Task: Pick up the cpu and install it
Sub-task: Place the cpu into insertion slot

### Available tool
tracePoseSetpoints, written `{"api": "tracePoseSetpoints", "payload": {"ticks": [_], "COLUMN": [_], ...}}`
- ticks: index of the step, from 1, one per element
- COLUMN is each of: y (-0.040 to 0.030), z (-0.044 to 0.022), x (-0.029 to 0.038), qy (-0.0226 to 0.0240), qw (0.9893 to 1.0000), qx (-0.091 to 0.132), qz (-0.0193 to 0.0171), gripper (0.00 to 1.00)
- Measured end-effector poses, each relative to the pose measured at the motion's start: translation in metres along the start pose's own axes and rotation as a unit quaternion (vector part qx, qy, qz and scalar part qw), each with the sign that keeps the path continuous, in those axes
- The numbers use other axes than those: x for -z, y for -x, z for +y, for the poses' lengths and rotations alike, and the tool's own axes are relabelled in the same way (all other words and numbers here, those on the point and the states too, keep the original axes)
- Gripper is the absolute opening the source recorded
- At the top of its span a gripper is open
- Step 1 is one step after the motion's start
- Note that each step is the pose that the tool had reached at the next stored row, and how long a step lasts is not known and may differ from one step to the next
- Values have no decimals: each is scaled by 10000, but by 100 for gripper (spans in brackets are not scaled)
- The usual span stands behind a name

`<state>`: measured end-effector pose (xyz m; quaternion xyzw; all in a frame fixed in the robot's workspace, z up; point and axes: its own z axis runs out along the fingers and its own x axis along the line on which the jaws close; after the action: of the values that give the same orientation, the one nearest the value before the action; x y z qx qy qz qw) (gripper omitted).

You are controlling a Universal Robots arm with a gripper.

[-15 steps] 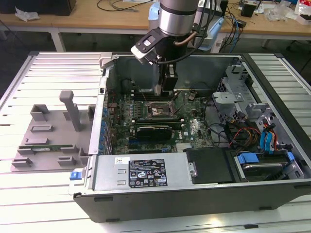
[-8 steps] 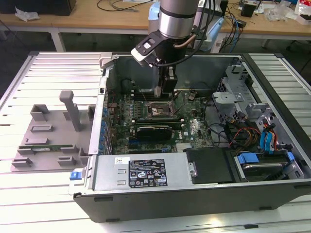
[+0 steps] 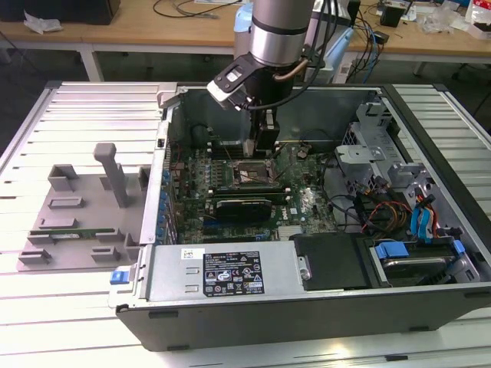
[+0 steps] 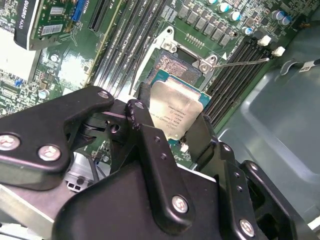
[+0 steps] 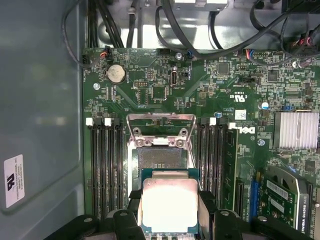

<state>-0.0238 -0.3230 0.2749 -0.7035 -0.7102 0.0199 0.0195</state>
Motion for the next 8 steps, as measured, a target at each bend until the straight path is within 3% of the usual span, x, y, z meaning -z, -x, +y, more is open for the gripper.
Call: {"api": "tracePoseSetpoints", "payload": {"ticks": [8], "y": [0], "z": [4], "x": [-77], "qy": [0], "qw": [10000], "qx": [0], "qz": [0], "gripper": [53]}}
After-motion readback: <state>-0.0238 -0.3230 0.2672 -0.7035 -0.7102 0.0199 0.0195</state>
